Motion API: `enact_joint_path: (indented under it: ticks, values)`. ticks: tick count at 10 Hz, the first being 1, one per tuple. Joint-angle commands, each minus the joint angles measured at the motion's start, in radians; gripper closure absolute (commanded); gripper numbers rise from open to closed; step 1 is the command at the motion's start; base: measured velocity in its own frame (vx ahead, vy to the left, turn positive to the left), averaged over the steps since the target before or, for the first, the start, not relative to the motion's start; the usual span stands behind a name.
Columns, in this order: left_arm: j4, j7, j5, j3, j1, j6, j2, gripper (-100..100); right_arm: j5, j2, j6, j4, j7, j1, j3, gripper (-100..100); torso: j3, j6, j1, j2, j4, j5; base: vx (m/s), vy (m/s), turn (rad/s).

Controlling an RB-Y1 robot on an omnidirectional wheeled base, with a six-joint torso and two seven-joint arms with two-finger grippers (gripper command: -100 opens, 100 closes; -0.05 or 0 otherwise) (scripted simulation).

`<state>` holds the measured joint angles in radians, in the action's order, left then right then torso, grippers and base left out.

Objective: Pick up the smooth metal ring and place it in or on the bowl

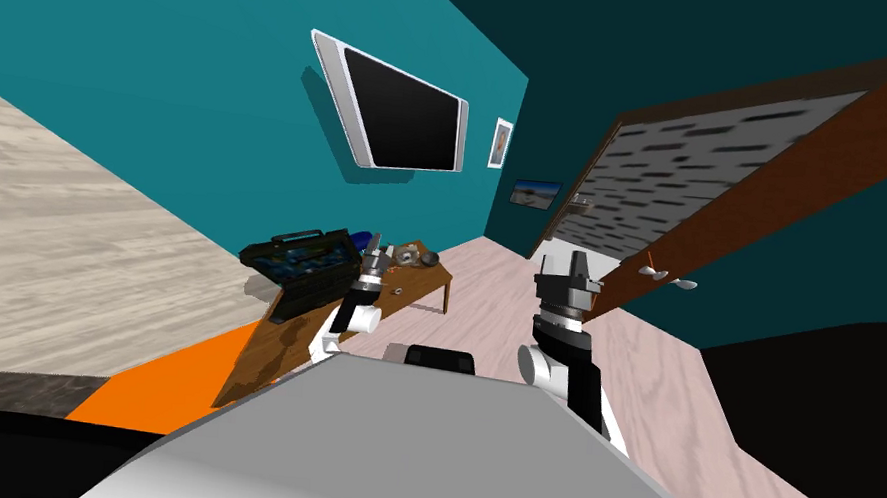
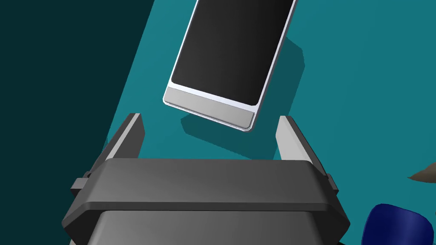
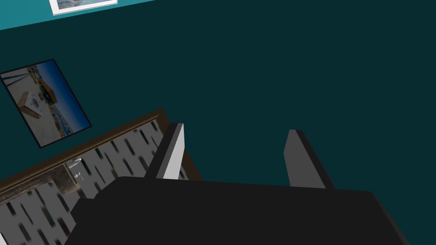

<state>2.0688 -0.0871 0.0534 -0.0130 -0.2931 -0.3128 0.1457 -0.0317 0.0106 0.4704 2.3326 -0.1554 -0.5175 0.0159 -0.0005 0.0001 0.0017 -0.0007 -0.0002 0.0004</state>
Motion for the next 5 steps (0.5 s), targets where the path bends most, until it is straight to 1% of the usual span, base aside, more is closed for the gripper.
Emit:
enact_joint_path:
  ticks: [1,2,4,5]
  values:
    - [-0.05,0.009,0.0,-0.007,0.026,0.05,0.005,-100,0.0,0.0,0.0,0.0,0.0,0.0,0.0,0,0.0,0.0,0.0,0.0,0.0,0.0,0.006,0.032,-0.055]
    - [-0.058,0.009,0.0,-0.007,0.026,0.054,0.005,-100,0.0,0.0,0.0,0.0,0.0,0.0,0.0,0,0.0,0.0,0.001,0.0,0.0,0.0,0.006,0.024,-0.012]
    - [-0.136,0.02,0.0,-0.014,0.069,0.112,0.011,-100,0.0,0.0,0.0,0.0,0.0,0.0,0.0,0,0.0,0.0,0.0,0.0,0.0,0.0,-0.001,0.022,-0.048]
    - [-0.14,0.02,0.0,-0.014,0.069,0.12,0.011,-100,0.0,0.0,0.0,0.0,0.0,0.0,0.0,0,0.0,0.0,0.0,0.0,0.0,0.0,-0.001,0.02,-0.02]
